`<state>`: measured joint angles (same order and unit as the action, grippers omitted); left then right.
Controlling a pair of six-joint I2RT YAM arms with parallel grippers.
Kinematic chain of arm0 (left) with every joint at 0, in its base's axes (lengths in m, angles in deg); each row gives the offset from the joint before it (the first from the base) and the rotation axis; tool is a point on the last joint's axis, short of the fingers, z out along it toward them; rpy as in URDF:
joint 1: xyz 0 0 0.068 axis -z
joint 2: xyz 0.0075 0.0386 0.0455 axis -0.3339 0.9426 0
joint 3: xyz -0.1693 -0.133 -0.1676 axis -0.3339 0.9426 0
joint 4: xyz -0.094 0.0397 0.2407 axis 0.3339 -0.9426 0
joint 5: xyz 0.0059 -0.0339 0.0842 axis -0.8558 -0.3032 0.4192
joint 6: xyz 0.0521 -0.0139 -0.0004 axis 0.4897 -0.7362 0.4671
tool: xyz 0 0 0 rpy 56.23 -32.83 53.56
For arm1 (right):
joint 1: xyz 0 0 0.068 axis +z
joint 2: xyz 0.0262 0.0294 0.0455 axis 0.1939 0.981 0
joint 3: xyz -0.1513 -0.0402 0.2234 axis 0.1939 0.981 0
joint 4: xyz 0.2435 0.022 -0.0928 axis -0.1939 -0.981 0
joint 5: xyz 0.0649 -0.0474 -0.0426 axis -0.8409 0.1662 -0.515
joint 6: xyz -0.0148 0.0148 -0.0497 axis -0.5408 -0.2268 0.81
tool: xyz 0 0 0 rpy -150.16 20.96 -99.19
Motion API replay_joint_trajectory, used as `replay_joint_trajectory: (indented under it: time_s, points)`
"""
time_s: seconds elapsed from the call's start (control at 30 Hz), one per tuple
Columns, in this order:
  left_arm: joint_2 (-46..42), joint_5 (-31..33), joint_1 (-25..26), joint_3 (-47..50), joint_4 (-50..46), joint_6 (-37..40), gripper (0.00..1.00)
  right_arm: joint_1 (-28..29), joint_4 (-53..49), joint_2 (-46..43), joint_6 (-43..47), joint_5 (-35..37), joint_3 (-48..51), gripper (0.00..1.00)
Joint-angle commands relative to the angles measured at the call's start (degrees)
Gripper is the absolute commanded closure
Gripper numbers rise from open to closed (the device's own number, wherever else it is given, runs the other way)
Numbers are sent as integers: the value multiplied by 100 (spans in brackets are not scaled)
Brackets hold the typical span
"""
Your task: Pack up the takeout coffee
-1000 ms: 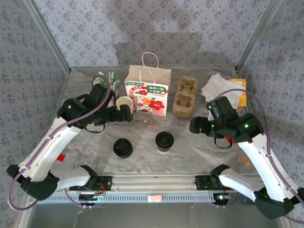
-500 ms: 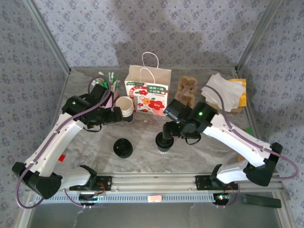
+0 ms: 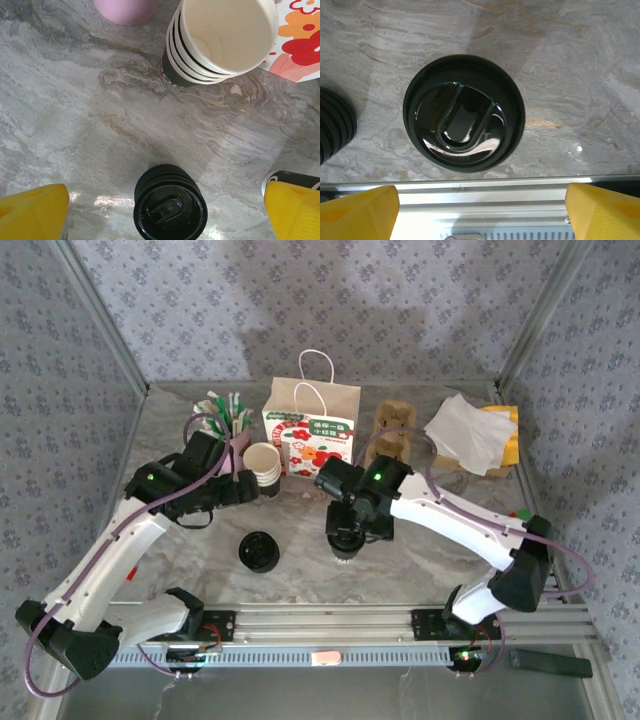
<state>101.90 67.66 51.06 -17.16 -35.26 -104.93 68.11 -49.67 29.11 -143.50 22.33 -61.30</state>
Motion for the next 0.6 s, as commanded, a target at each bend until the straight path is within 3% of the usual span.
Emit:
replay_joint_trajectory:
  time_s: [0.0, 0.3, 0.57]
  points:
    - [-123, 192, 0, 19, 154, 239, 0, 29, 79, 263, -583, -114, -237, 13]
    - [-257, 218, -9, 193, 398, 417, 0, 37, -537, 956, -1034, 148, -851, 11]
    - [-239, 193, -10, 190, 507, 582, 0, 2, -416, 1016, -1306, -77, -516, 10]
